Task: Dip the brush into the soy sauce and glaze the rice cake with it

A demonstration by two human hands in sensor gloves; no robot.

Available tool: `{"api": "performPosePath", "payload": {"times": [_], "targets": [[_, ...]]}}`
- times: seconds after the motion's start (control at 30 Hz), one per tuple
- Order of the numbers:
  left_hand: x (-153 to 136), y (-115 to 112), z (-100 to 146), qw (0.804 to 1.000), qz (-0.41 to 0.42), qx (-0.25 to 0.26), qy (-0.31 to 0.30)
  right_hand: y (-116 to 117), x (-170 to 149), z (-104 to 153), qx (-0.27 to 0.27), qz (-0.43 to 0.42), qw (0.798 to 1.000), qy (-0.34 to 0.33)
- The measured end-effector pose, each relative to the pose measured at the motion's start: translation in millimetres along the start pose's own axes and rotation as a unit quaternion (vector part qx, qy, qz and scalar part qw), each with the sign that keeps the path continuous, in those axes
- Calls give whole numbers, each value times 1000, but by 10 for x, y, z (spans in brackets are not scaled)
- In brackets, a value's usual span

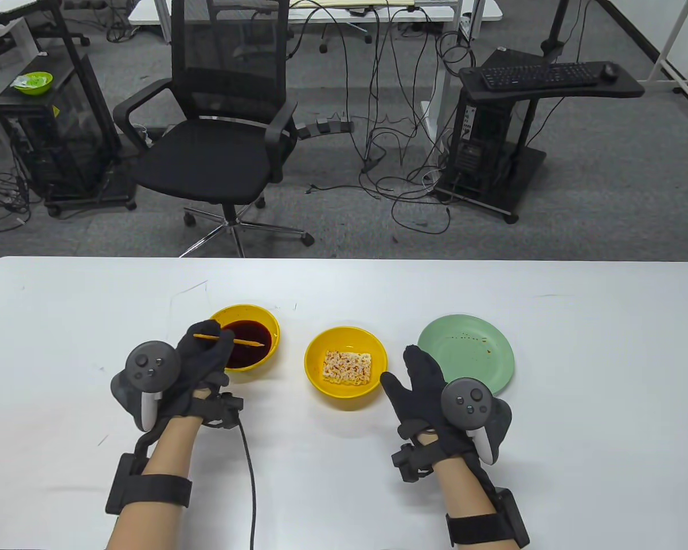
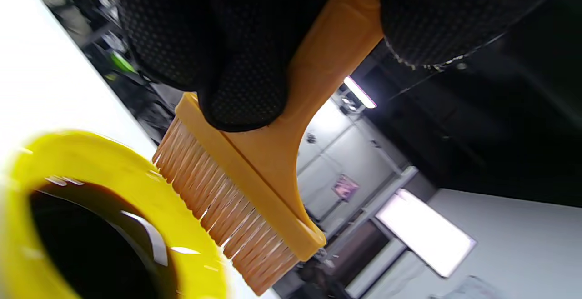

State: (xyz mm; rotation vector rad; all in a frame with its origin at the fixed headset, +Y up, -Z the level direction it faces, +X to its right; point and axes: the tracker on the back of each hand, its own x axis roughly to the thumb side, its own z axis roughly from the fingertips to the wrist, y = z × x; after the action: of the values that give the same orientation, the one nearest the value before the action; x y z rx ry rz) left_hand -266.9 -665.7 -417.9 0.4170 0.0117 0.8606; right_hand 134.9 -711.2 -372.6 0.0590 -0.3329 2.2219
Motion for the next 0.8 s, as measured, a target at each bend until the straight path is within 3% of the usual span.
{"api": "performPosePath", "payload": {"times": [0.17,0.27,0.37,0.5,0.63,0.73,0.8], "targets": [[432,-684,125,994,47,-89,-44,-7,-14,8,0,1,1000,3],[549,-1082,194,990,24,-132,-50,-22,-21,8,-1,-2,1000,3],[573,-1279,230,988,2,-145,-54,-21,-24,5,1,-2,1000,1],[507,-1279,246,985,-6,-167,-54,-26,-31,0,0,-2,1000,3],[510,-1056,220,977,-54,-197,-67,-30,-37,-2,-2,-2,1000,5],[541,-1013,179,981,-51,-172,-71,-27,-36,-1,-2,0,1000,6],[538,-1118,161,986,-1,-151,-66,-29,-36,2,-2,-1,1000,5]]}}
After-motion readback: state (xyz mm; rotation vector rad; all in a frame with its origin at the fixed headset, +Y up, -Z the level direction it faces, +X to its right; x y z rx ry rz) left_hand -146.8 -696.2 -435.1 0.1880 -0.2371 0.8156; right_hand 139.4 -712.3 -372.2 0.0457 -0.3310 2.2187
